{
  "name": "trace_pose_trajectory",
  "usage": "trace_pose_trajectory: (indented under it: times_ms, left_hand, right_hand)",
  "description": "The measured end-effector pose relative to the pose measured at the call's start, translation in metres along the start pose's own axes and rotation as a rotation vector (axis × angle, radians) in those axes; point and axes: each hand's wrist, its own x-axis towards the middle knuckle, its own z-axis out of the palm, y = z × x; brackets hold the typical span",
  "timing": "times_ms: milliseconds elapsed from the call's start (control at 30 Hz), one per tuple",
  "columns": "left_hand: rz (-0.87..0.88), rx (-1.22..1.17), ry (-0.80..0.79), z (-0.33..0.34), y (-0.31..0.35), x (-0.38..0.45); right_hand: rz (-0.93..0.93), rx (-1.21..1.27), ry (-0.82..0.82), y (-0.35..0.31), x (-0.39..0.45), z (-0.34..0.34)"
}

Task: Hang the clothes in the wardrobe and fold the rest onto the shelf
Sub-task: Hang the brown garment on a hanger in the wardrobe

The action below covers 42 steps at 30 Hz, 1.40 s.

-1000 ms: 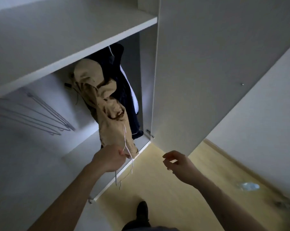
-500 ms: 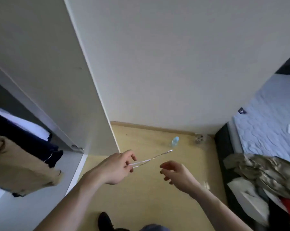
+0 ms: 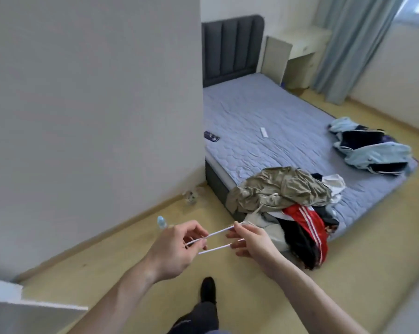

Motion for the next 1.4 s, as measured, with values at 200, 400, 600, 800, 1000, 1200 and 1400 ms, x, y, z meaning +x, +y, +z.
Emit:
trace_pose_trajectory:
  times_ms: [200, 400, 600, 800, 1000, 1200, 1400]
  left_hand:
    - [0.119, 0.003, -0.345, 0.060, 0.039, 0.109]
    - [0.109, 0.088, -0.452, 0.110, 0.051, 0.230]
    - [-0.015, 0.176, -0.508, 0.146, 0.045, 0.348]
    - [-0.105, 0.263, -0.643, 0.206, 0.052, 0.446]
    - [-0.291, 0.208, -0.626, 0.287, 0.065, 0.526]
    - [-0.412, 0.228, -0.557, 0.371, 0.070, 0.595]
    - [-0.531, 0.298, -0.507, 0.465, 0.049, 0.655]
  right_hand:
    - [-0.011, 0.108, 0.272, -0.005, 0.035, -0.098]
    - [0.012, 0.043, 0.455, -0.012, 0.089, -0.196]
    - [0.076, -0.013, 0.586, -0.019, 0.129, -0.285]
    - [0.093, 0.042, 0.667, -0.028, 0.150, -0.361]
    - [0.122, 0.095, 0.660, -0.035, 0.200, -0.440]
    - [0.156, 0.010, 0.498, -0.033, 0.278, -0.524]
    - [0.182, -0.080, 0.378, -0.008, 0.366, -0.609]
